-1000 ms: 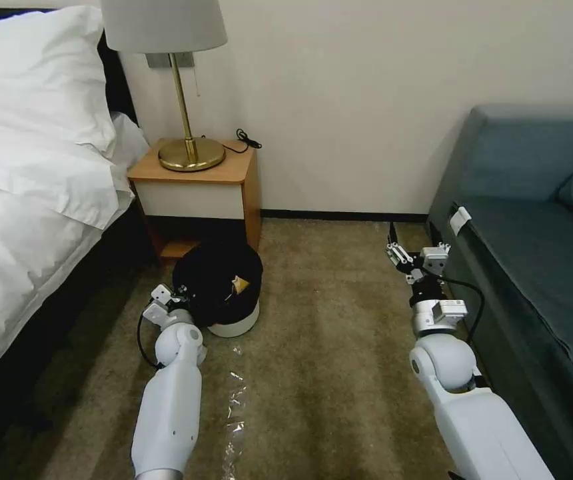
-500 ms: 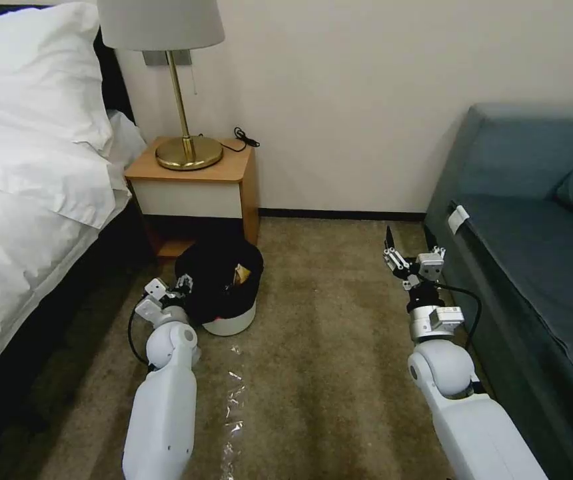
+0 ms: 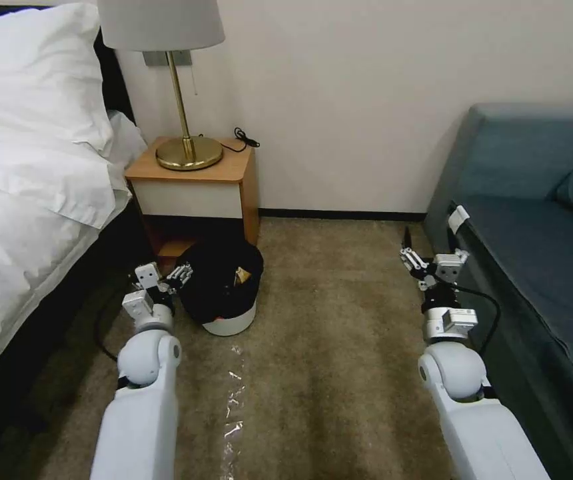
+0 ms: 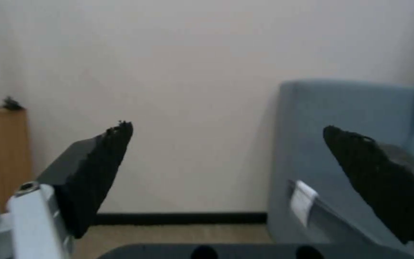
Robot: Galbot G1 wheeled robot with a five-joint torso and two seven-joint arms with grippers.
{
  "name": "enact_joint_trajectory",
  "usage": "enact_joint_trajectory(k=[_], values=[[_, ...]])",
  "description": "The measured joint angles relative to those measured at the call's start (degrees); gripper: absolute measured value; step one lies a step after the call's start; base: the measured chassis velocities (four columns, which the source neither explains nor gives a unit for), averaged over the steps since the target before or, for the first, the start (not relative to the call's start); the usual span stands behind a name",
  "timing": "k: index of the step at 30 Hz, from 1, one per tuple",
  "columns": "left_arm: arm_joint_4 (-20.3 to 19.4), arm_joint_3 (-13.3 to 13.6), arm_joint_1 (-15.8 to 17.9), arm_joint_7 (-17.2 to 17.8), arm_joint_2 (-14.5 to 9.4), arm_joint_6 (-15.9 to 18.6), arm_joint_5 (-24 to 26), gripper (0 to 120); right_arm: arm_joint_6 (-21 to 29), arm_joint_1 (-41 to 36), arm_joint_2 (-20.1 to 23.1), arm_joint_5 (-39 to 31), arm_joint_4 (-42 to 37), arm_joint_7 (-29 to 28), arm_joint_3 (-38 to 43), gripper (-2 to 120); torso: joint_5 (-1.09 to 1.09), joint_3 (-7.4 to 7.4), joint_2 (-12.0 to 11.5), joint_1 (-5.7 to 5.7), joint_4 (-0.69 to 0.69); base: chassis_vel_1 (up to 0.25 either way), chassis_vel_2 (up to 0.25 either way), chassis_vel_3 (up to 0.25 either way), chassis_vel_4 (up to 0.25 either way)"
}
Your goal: Pick up the trash bin, then pick up the garbage on the floor and place it into the trash bin.
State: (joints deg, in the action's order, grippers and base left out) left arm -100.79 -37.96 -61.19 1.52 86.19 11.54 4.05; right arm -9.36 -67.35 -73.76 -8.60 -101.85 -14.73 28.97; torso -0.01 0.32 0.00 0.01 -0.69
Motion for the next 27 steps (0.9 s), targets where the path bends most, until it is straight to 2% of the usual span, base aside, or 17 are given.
enact_joint_trajectory(k=[1, 3, 9, 16, 17, 23, 27], values=[[0.0, 0.0, 0.0, 0.0, 0.0, 0.0, 0.0, 100, 0.0, 0.0, 0.0, 0.0, 0.0, 0.0, 0.0, 99, 0.00, 0.00, 0.0, 0.00, 0.00, 0.000, 0.000, 0.000, 0.000], [-1.2, 0.4, -0.1, -2.2, -0.5, -1.1, -2.8, 99, 0.0, -1.0, -1.0, 0.7, 0.0, 0.0, 1.3, 100, 0.00, 0.00, 0.0, 0.00, 0.00, 0.000, 0.000, 0.000, 0.000], [-1.6, 1.9, -0.1, -3.8, -1.2, -3.9, -4.1, 99, 0.6, -2.5, -2.0, 1.1, -0.1, -0.1, 3.0, 100, 0.00, 0.00, 0.0, 0.00, -0.02, 0.000, 0.000, 0.000, 0.000], [-1.6, 4.6, -0.2, -4.0, -2.8, -6.2, -0.9, 99, -1.8, -2.9, -2.3, 2.6, 3.1, -0.9, 4.3, 100, 0.00, 0.00, 0.0, 0.00, -0.01, 0.000, 0.000, 0.000, 0.000], [-1.6, 5.0, -0.3, -3.9, -3.3, -6.4, -0.2, 99, -3.4, -2.9, -2.5, 2.3, 4.0, -0.8, 4.2, 100, 0.00, 0.00, 0.0, 0.00, -0.01, 0.000, 0.000, 0.000, 0.000], [-1.6, 5.2, -0.3, -3.9, -4.2, -6.9, 0.6, 99, -9.0, -2.3, -3.2, 3.5, 7.3, 0.2, 4.0, 100, 0.00, 0.00, 0.0, 0.00, 0.01, 0.000, 0.000, 0.000, 0.000], [-1.4, 5.3, -0.3, -4.0, -4.1, -7.3, 0.7, 99, -9.5, -2.5, -3.2, 3.8, 7.6, 0.7, 4.0, 100, 0.00, 0.00, 0.0, 0.00, 0.00, 0.000, 0.000, 0.000, 0.000]])
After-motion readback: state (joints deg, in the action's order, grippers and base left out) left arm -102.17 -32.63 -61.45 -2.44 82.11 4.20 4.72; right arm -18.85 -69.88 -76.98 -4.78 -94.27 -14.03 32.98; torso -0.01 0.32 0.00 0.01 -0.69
